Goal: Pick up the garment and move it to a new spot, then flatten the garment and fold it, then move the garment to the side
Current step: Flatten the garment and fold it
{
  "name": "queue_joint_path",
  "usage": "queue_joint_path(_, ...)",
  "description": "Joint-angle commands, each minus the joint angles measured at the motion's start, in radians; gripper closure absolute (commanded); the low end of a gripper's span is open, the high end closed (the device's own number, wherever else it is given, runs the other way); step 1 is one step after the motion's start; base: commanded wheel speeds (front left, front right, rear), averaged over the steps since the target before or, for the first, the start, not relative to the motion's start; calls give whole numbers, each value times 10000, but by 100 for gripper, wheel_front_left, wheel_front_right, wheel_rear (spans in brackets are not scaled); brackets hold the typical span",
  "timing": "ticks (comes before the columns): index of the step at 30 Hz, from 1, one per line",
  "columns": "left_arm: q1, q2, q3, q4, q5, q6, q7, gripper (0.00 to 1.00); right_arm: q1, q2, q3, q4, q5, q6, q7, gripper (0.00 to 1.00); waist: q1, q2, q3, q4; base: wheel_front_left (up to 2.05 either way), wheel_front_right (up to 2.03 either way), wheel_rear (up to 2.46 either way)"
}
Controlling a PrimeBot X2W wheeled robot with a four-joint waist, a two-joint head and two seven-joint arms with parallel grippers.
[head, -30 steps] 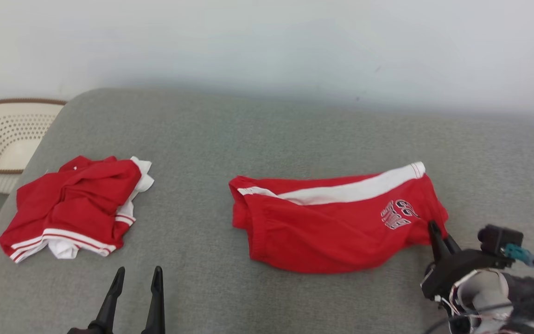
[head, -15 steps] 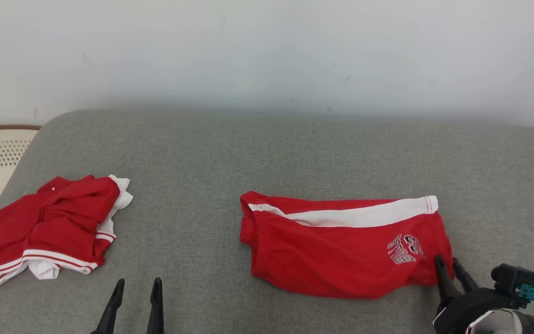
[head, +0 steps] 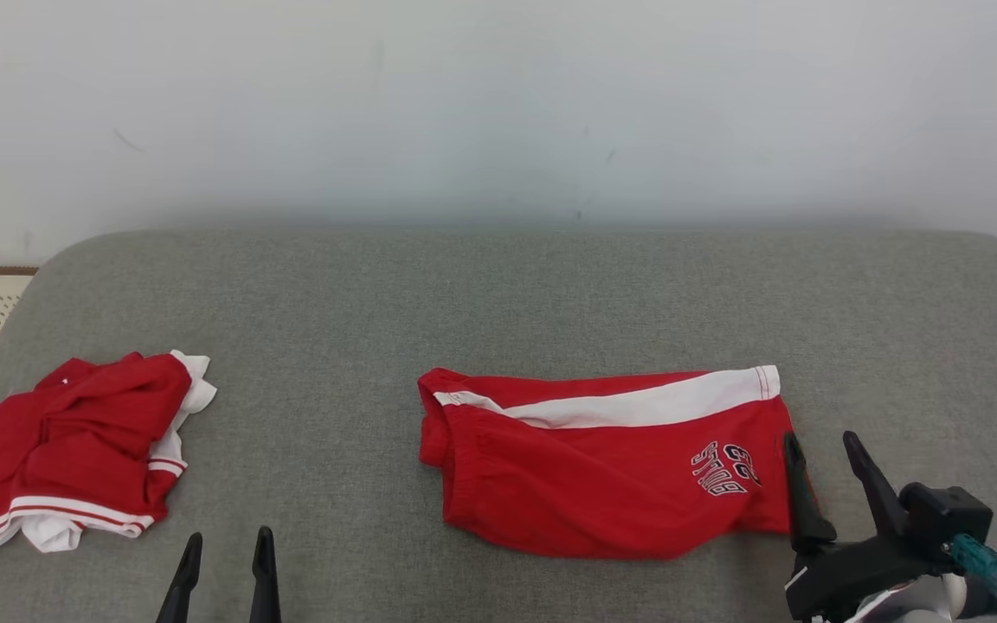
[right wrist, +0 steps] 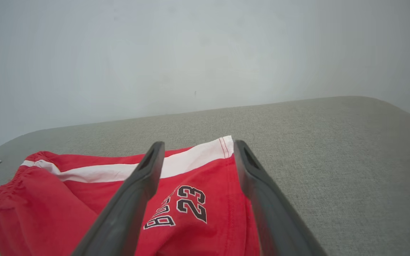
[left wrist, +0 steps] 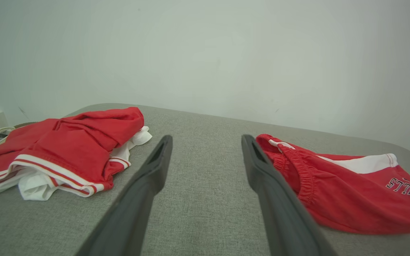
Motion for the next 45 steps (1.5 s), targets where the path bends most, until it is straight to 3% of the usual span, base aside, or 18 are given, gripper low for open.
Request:
queue_joint_path(1,247,-2,17,-59,-29,70,-29,0,233,53,-149,-208,-195,1,-44,0,1,0,-33,-94,0,0,0)
queue_joint_path(6,302,-3,39,-162,35,144,-29,0,890,354,-873,-1292,-1059,1,-49,0,1,0,-29,-206,0,0,0)
queue_joint_path(14,414,-3,215,-222,305,169,-29,0,2032,825,-1360,-2616,-1500,1,-47,0,1,0,-19,-327,0,0,0)
queue_joint_path(45,409,4,318,119,761,-60,-29,0,2147,1076,-1469,-2458,-1873,1,100,0,1,0,-18,-304,0,0,0)
